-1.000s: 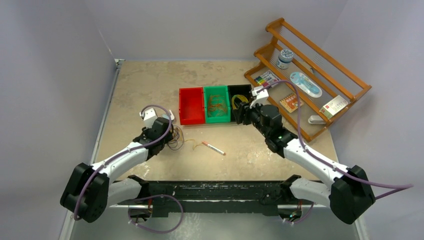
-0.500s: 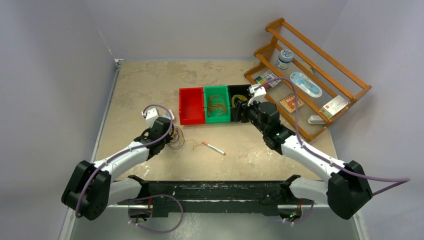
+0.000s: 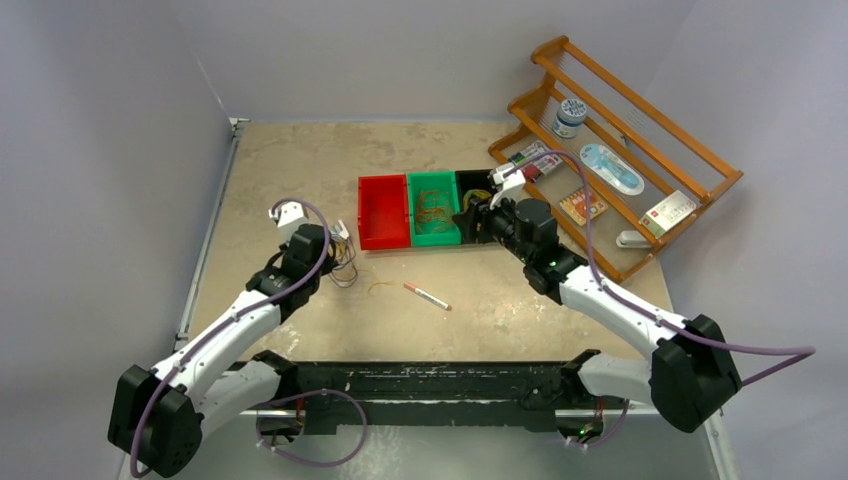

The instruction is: Untangle the cables

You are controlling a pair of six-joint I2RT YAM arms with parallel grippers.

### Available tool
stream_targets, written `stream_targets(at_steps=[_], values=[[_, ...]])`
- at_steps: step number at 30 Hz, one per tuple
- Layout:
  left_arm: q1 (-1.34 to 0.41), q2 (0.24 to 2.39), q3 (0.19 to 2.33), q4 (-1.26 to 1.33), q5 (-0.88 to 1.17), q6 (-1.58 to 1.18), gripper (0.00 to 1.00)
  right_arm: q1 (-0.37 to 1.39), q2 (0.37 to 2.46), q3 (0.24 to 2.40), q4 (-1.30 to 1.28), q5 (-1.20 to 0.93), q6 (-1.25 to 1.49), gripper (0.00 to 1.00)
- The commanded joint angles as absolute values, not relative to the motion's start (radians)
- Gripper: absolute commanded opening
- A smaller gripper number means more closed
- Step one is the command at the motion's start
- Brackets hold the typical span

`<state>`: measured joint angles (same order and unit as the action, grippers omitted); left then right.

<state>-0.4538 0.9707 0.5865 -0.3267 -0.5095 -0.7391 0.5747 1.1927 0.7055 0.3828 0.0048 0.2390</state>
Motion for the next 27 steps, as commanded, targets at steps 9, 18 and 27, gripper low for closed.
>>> stream_targets(at_steps=[9,18,27], values=[[-0.448,0.940,0.609,-0.326,-0.471,-0.701,0.00,0.595,1.328,0.770,0.592,-0.378,0.284,0.59],[-0.448,0.906,0.624,-0.344,-0.486,-0.714,0.00,0.744,1.541,0.851,0.586,-0.354,0.307,0.59],[-0.449,0.881,0.644,-0.365,-0.515,-0.714,0.00,0.810,1.783,0.958,0.583,-0.405,0.398,0.59]])
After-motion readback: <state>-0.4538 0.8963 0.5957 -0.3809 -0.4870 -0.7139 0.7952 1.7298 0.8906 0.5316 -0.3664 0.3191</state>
